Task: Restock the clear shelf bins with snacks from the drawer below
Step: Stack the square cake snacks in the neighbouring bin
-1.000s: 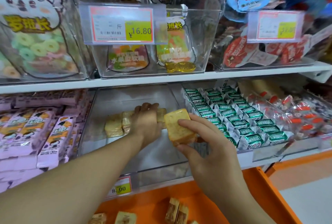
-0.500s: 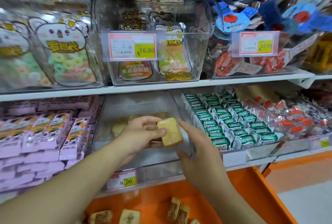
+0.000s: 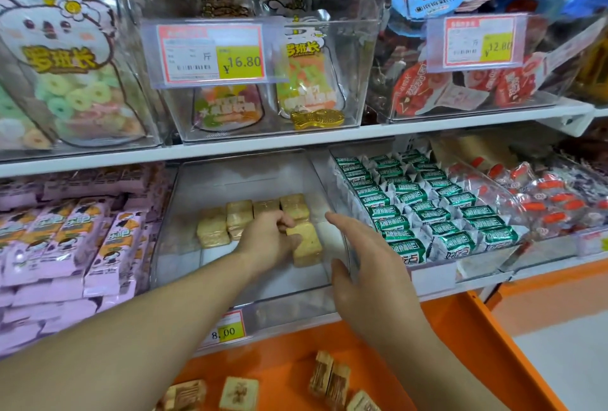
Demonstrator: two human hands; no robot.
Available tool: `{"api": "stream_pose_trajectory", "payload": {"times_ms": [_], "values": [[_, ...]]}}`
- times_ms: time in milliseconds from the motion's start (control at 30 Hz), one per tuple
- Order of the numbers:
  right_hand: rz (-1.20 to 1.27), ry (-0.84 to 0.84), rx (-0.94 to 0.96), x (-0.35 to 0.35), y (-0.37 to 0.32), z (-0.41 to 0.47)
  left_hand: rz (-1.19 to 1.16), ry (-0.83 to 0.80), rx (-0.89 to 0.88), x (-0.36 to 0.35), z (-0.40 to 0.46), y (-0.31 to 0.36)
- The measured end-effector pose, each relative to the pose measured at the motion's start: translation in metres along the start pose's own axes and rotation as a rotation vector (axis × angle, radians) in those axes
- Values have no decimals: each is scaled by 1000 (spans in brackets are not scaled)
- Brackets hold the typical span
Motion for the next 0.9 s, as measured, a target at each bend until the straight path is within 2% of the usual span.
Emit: {"api": "stream_pose_trajectory", "payload": {"times_ms": [133,267,400,533,633,767,900], "values": [[1,-6,-10,0,1,0,-38,-195,-56,-16,-6,1],[0,-29,-13,-1,2,-3,293,-58,-171,0,-5,13],[19,-56,-8,1,3,-6,421,5,-207,5,-8,19],[42,-71,15,6,-5,-6,339,-12,-225,10,-19,22],[89,-57,0,19,-11,-9,244,49,-275,29,-43,32],[160,-36,-1,34,-21,-25,38,162,-401,63,-111,51],[175,-140,-34,29,-25,-50,-39,187,-504,65,-181,44]]}}
Point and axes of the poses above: each hand's wrist, its own z-axis towards the middle knuckle, its own x-axis out of the back of the hand, y = z × x, the point moved 9 cm from there along z, towards the middle knuckle, and after that the axes turned 12 degrees about z, right-handed, at the moved point
